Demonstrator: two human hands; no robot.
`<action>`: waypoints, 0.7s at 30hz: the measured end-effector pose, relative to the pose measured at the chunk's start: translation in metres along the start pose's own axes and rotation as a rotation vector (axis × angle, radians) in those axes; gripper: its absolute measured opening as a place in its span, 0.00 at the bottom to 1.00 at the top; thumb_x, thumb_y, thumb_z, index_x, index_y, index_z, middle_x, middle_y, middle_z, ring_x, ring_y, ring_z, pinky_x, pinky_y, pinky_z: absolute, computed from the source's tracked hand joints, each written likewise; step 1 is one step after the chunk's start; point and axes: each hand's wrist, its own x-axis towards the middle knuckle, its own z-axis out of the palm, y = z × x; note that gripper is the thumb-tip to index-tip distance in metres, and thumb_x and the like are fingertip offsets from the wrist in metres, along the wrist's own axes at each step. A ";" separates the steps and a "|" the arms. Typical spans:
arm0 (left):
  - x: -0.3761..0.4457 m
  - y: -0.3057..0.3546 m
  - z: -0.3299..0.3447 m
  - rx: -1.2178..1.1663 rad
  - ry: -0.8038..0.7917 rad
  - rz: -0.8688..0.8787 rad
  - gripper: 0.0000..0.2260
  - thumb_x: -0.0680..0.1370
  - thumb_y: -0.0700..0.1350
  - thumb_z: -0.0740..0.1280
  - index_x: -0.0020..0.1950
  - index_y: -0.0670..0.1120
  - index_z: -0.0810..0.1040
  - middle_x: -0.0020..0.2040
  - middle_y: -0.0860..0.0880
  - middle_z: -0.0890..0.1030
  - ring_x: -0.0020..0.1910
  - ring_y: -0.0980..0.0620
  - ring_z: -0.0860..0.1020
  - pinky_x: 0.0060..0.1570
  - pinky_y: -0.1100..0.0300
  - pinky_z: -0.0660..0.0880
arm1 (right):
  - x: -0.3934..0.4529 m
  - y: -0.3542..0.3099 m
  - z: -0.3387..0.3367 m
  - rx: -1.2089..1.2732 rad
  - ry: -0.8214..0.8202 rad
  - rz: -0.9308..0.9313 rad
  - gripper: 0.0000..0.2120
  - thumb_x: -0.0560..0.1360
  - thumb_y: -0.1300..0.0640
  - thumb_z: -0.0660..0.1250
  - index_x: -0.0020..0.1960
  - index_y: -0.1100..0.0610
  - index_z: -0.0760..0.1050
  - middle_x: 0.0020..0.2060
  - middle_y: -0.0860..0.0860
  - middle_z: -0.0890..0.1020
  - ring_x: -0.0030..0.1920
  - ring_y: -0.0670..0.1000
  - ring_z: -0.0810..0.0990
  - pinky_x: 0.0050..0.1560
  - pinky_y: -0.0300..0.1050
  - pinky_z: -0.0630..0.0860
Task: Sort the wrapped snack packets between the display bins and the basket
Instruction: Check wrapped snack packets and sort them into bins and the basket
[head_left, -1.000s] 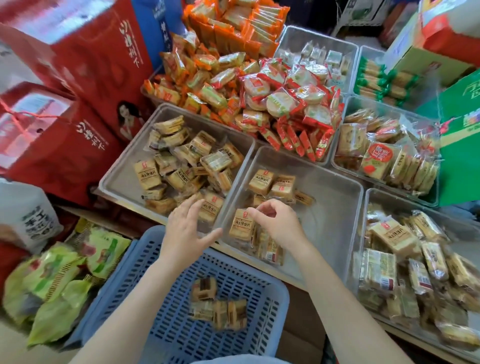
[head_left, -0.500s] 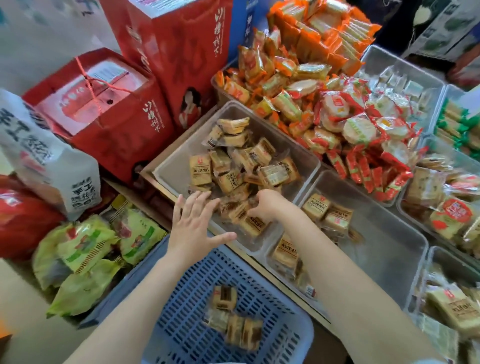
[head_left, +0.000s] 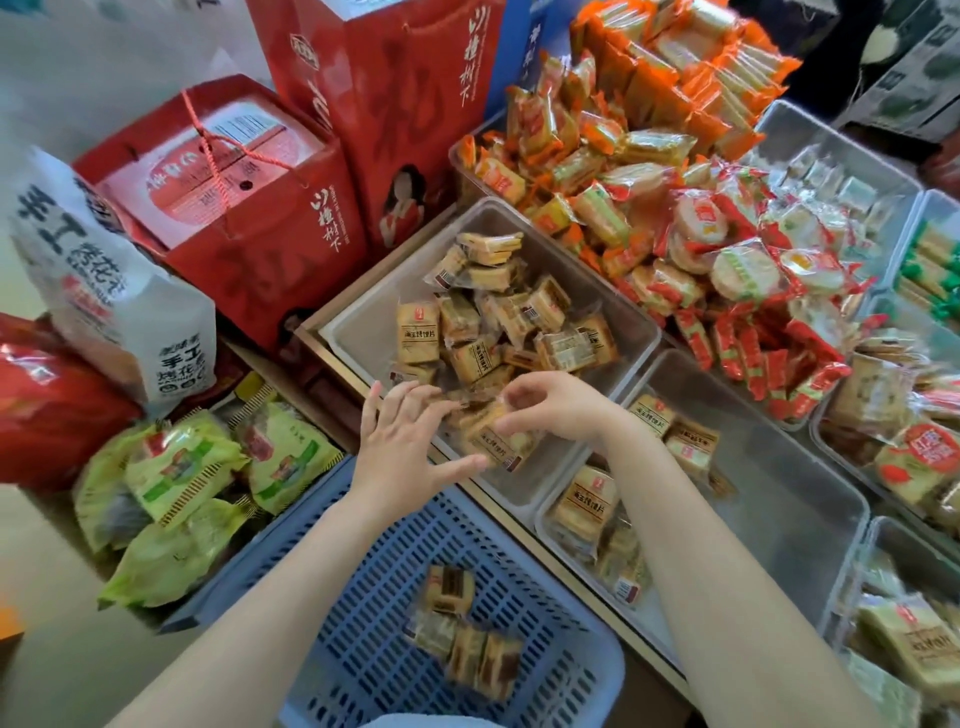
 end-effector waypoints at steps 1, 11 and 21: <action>0.002 0.004 -0.003 -0.047 -0.001 -0.023 0.47 0.66 0.84 0.44 0.71 0.56 0.76 0.72 0.54 0.72 0.78 0.50 0.58 0.78 0.47 0.34 | -0.004 0.001 0.000 0.128 0.001 -0.040 0.19 0.72 0.52 0.78 0.61 0.51 0.80 0.53 0.47 0.84 0.54 0.48 0.83 0.53 0.44 0.80; 0.020 -0.017 -0.018 -0.400 0.319 -0.234 0.26 0.72 0.68 0.65 0.46 0.45 0.85 0.56 0.54 0.78 0.60 0.57 0.68 0.67 0.43 0.67 | 0.011 0.012 0.015 0.117 0.365 0.086 0.16 0.78 0.51 0.72 0.64 0.55 0.79 0.57 0.50 0.83 0.57 0.51 0.82 0.62 0.51 0.79; 0.026 -0.025 -0.009 -0.304 0.239 -0.197 0.29 0.72 0.69 0.62 0.47 0.44 0.87 0.52 0.54 0.82 0.64 0.50 0.69 0.66 0.44 0.66 | 0.032 0.007 0.031 -0.074 0.272 0.217 0.06 0.78 0.61 0.72 0.43 0.57 0.80 0.44 0.56 0.85 0.44 0.55 0.86 0.51 0.53 0.84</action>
